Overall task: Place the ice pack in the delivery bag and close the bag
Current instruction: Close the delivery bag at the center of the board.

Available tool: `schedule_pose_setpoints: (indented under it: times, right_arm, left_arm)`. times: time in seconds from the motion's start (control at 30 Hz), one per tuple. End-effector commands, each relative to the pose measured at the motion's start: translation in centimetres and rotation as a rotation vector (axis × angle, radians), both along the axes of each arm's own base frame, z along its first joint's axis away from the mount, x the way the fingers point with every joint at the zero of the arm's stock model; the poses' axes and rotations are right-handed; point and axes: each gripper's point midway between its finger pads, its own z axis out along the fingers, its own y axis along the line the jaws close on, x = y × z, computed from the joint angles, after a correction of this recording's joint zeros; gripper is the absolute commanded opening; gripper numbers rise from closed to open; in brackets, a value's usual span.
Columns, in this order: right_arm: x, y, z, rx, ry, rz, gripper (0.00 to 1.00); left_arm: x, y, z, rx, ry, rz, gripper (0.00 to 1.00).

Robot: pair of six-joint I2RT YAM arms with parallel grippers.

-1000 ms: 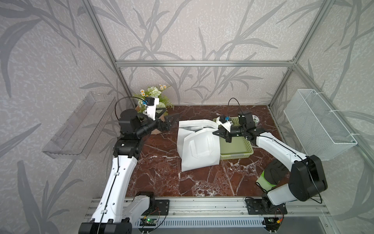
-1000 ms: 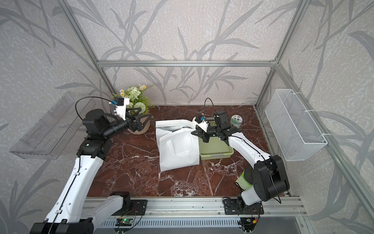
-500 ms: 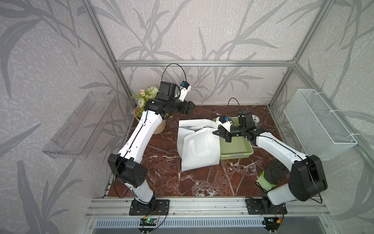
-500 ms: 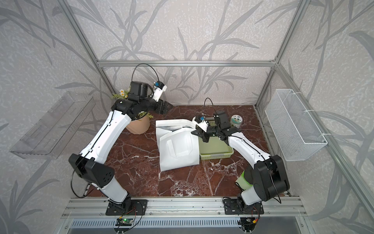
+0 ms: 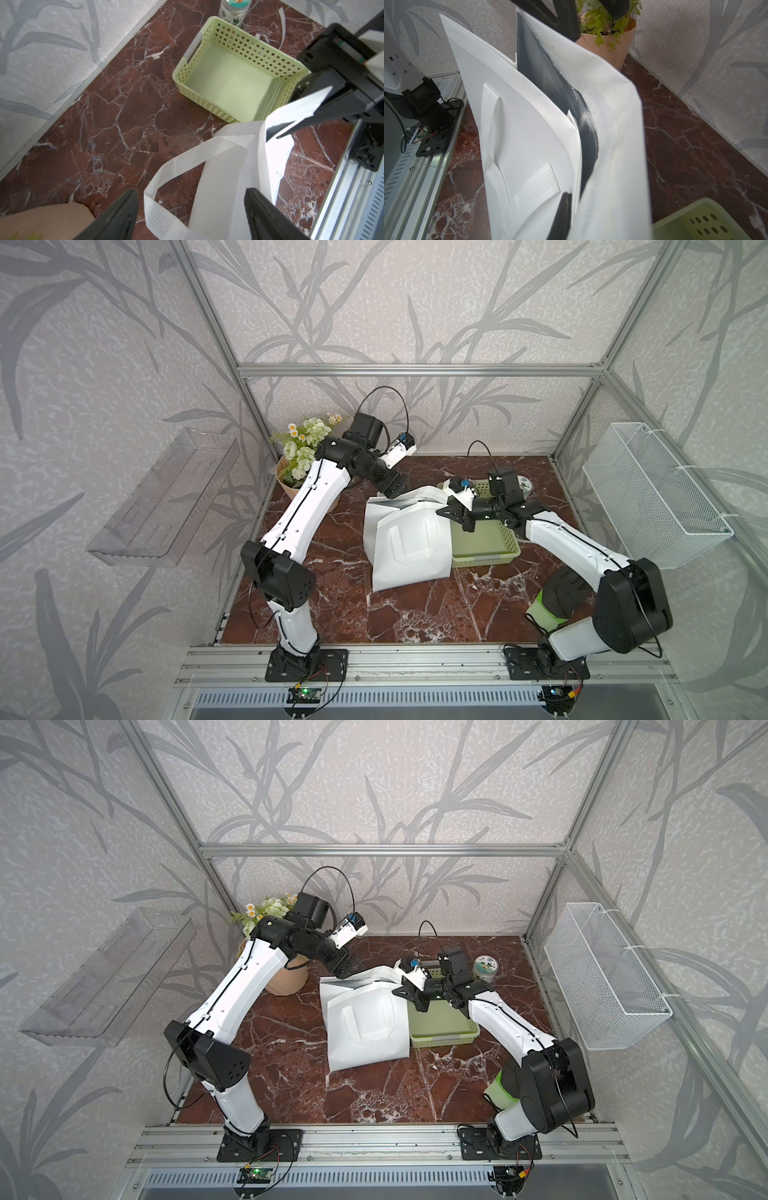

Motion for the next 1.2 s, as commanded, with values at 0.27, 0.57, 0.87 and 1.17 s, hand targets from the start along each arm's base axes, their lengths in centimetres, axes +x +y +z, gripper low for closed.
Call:
schedule_pose_setpoints:
  times: [0.27, 0.57, 0.87, 1.17]
  right_arm:
    - [0.6, -0.2, 1.6, 0.003, -0.054, -0.029, 0.0]
    - [0.6, -0.2, 1.6, 0.008, -0.052, -0.034, 0.0]
    - [0.6, -0.1, 1.5, 0.008, -0.051, -0.032, 0.0]
    - [0.7, -0.1, 1.7, 0.01, -0.058, -0.036, 0.0]
  left_arm:
    - [-4.6, -1.9, 0.9, -0.059, 0.054, -0.174, 0.91]
    - [-4.1, -2.0, 0.3, -0.027, 0.029, -0.157, 0.93]
    - [0.0, -0.8, 4.7, -0.092, -0.074, 0.048, 0.94]
    - [4.8, 0.6, 2.9, 0.002, -0.077, 0.22, 0.88]
